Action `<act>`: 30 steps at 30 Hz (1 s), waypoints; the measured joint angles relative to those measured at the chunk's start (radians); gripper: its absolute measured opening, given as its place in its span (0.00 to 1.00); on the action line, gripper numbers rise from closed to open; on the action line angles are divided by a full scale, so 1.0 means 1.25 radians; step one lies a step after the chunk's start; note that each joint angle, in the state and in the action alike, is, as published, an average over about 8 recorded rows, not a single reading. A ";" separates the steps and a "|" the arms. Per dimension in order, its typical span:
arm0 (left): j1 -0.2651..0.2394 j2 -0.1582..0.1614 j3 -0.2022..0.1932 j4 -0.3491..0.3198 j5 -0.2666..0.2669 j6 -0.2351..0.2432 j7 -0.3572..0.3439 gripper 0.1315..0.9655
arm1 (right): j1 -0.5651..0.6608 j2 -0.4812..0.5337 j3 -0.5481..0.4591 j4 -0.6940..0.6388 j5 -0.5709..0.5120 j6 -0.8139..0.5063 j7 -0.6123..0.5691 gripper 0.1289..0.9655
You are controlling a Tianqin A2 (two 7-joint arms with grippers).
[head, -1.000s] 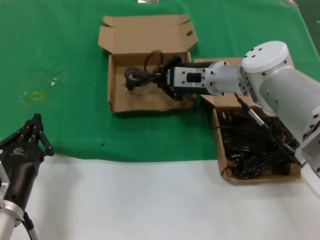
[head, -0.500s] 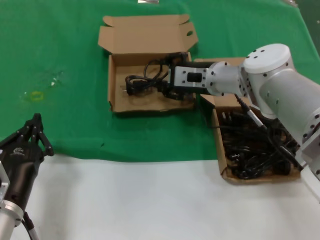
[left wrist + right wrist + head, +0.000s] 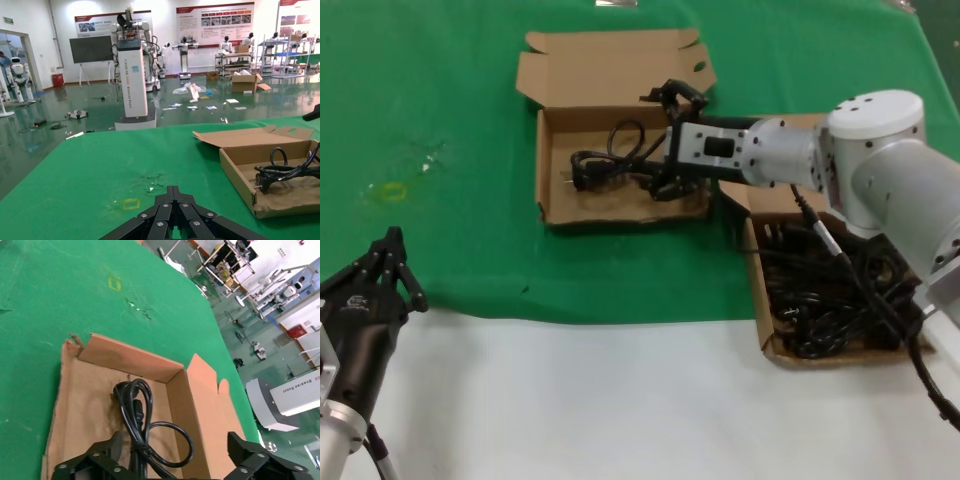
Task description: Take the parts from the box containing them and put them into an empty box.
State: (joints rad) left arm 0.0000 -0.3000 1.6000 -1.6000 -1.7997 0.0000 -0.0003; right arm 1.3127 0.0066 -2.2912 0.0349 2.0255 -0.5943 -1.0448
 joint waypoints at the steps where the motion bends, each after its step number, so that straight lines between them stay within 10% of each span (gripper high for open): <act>1: 0.000 0.000 0.000 0.000 0.000 0.000 0.000 0.01 | 0.001 0.002 0.012 -0.002 -0.006 -0.004 -0.004 0.59; 15: 0.000 0.000 0.000 0.000 0.000 0.000 0.000 0.01 | -0.007 0.047 0.123 0.025 -0.080 -0.065 -0.009 0.91; 30: 0.000 0.000 0.000 0.000 0.000 0.000 0.000 0.05 | -0.047 0.057 0.142 0.075 -0.088 -0.049 0.024 0.99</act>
State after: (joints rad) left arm 0.0000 -0.3000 1.6001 -1.6000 -1.7997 0.0000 -0.0003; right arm 1.2542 0.0779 -2.1139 0.1286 1.9155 -0.6553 -1.0146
